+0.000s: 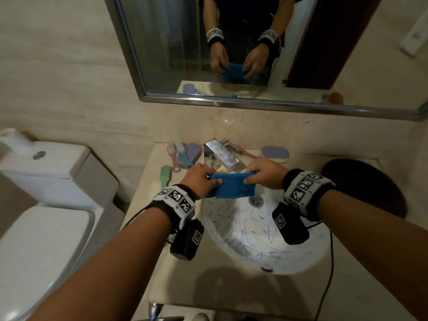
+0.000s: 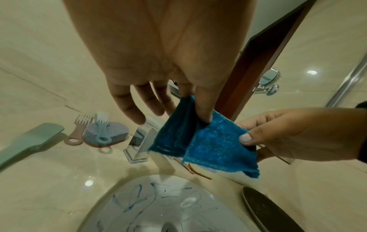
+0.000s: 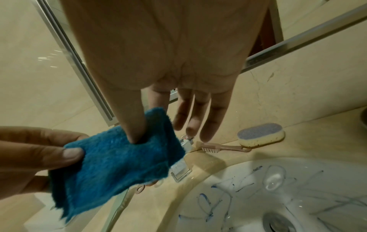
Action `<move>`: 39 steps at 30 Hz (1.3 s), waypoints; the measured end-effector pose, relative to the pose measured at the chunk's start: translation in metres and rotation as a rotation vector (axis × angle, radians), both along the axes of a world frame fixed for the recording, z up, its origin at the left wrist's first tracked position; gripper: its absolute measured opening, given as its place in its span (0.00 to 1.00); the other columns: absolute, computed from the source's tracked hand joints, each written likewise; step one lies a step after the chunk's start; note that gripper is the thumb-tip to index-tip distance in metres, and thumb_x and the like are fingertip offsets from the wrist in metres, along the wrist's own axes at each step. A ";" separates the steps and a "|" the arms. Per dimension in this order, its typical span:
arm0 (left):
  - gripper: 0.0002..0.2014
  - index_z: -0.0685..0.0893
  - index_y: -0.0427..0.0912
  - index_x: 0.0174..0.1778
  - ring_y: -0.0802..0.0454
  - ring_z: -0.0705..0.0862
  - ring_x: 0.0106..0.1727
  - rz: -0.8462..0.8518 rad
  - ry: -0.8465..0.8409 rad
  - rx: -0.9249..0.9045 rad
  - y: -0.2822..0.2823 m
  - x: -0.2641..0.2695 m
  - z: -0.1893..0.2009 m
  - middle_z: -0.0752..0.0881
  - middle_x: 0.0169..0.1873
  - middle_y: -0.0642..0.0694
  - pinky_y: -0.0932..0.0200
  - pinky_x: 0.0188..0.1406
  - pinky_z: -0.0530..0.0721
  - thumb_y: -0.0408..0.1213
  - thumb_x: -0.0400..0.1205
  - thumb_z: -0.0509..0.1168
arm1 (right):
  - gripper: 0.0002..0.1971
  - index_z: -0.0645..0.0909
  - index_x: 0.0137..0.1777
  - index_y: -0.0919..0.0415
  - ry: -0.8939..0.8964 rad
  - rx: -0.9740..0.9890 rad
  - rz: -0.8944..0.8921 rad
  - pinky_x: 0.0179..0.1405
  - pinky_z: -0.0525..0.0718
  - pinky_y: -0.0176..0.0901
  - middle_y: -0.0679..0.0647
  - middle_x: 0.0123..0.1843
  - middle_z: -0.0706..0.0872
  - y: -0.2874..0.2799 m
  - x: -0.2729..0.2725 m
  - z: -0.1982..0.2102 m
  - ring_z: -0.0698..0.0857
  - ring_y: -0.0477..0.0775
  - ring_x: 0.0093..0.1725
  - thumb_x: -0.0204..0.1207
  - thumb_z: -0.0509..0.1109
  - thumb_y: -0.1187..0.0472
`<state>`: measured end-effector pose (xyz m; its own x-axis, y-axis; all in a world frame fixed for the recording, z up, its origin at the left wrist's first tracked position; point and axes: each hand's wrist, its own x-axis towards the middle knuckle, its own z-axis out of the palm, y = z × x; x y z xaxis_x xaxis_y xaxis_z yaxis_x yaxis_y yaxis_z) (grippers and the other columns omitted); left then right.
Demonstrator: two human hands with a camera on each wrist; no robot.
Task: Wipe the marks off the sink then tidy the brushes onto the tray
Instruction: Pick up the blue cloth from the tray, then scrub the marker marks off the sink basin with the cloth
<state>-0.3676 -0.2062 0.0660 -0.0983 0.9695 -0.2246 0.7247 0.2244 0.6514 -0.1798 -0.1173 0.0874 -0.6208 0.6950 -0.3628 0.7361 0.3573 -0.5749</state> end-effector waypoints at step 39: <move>0.12 0.74 0.47 0.53 0.50 0.83 0.42 0.240 -0.540 -0.052 0.006 0.026 -0.023 0.81 0.41 0.48 0.58 0.39 0.84 0.31 0.79 0.68 | 0.16 0.78 0.57 0.64 0.316 -0.084 -0.138 0.38 0.83 0.41 0.62 0.52 0.86 0.002 -0.004 -0.028 0.85 0.58 0.48 0.71 0.75 0.62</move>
<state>-0.3413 -0.2004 0.0434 -0.1724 0.9207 -0.3501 0.2187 0.3823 0.8978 -0.1838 -0.1153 0.0599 -0.6137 0.7559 -0.2279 0.5555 0.2083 -0.8050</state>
